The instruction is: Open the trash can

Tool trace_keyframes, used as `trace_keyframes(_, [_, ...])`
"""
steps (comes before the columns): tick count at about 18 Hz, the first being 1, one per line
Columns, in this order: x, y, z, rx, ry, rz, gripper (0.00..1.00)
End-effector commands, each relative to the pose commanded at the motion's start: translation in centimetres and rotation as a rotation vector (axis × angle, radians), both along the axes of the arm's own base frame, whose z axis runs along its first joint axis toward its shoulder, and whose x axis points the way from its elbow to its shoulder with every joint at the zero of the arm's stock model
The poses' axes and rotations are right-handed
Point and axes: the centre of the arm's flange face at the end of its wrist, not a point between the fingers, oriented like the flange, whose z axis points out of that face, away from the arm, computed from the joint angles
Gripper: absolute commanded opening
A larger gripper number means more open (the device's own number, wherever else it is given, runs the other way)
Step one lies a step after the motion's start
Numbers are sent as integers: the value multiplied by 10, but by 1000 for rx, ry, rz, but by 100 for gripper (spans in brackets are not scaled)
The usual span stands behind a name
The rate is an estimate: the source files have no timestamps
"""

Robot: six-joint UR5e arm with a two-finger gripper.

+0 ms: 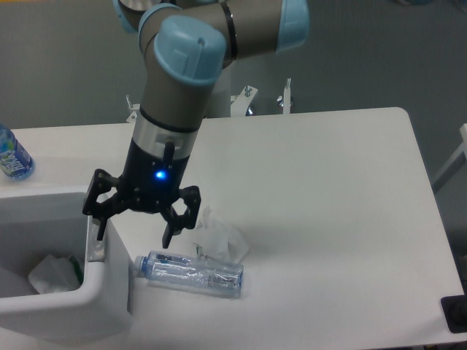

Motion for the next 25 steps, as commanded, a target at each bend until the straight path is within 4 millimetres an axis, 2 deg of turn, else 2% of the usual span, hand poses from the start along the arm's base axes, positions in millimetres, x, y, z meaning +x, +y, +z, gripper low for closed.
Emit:
trace_keyframes(2, [-20,-24,17,5,74,12,100])
trace_keyframes(3, [-30,-33,19,-16,121,21,100])
trace_keyframes(8, [-73,-66,15,-169,327,40,100])
trace_keyframes(12, [-99,-87,6,-294,443,-3,100])
trace_keyframes(18, [-123,-118,-33,-522,572,-172,100])
trace_keyframes(20, [-125,-124,-37,-546,596,-242,100])
trace_keyframes(23, [-137,-140,-34,-560,597,-236,100])
trace_keyframes(25, [-136,-140,-35,-561,594,-235,100])
